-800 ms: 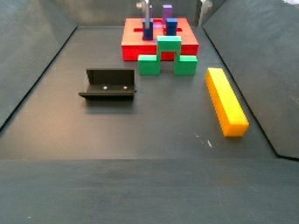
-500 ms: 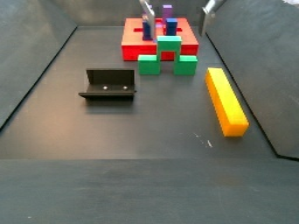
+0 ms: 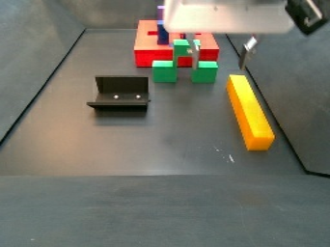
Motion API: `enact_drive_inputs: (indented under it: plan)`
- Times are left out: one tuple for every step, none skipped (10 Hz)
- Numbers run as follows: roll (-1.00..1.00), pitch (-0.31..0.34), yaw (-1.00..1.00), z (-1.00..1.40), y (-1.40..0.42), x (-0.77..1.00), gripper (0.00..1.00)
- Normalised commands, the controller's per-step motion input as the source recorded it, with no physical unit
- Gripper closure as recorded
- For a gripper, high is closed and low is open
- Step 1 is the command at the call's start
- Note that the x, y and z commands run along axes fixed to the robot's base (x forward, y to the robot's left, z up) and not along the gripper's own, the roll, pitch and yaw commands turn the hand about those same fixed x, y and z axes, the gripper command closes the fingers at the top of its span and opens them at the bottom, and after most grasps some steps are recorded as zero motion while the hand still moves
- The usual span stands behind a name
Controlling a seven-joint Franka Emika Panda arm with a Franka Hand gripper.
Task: Pick up the yellow object. Move up. Move to above the board. Insert the yellow object.
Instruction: Pick up the yellow object.
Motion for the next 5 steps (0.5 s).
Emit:
enact_drive_inputs:
  plan:
    - [0.17,-0.004,-0.36,-0.52,0.0,-0.33,0.0]
    - [0.0,-0.034,0.0,-0.33,0.02,-0.17,0.0]
    - [0.0,-0.09,0.0,-0.39,0.0,-0.3,0.0]
    - [0.0,-0.09,0.03,-0.29,0.05,-0.38,0.0]
    - [0.0,-0.106,0.11,-0.21,0.1,-0.44,0.0]
